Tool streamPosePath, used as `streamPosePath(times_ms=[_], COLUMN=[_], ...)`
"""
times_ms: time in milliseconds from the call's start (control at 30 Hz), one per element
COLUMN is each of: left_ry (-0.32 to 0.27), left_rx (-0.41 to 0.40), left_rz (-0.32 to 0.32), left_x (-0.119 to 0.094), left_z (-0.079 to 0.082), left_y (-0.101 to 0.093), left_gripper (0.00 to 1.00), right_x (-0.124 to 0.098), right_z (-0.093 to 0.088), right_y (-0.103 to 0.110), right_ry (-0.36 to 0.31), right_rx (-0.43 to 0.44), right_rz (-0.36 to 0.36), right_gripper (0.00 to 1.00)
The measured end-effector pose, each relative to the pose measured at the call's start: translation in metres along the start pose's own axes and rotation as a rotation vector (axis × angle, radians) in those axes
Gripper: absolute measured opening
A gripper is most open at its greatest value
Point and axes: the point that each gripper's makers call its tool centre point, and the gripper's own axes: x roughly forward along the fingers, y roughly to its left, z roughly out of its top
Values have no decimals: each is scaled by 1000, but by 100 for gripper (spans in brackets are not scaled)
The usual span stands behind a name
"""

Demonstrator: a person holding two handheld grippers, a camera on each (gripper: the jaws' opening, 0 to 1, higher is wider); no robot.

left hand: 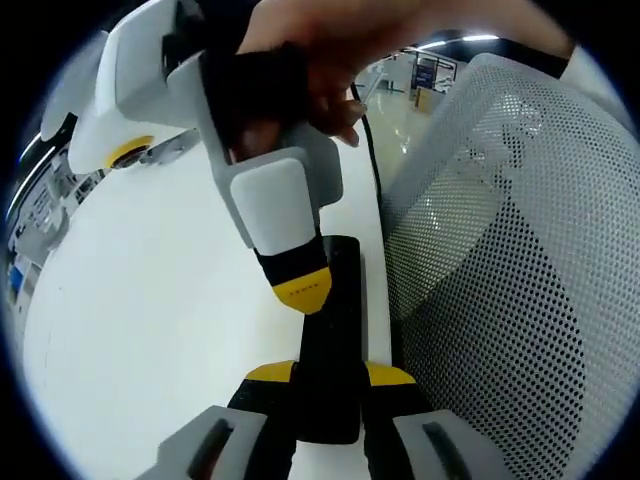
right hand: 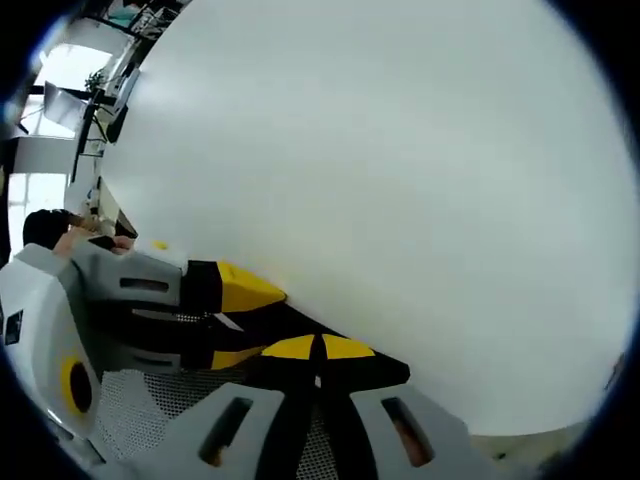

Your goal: Press the specified remote control buttons in sequence, fully releasing each button before pressing the next.

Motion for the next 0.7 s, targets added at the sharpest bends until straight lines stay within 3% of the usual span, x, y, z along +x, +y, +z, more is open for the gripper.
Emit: streamPosePath(times_ms=[300,700], left_ry=[0,-2], left_rx=[1,6], left_rz=[1,2], left_x=[1,1], left_z=[-1,0], left_y=[1,0], left_gripper=[24,24], right_x=[0,0], right_z=[0,-1], right_y=[0,0], right_ry=[-8,32], right_rx=[-6,5], right_rz=[-3,5], right_gripper=[0,0])
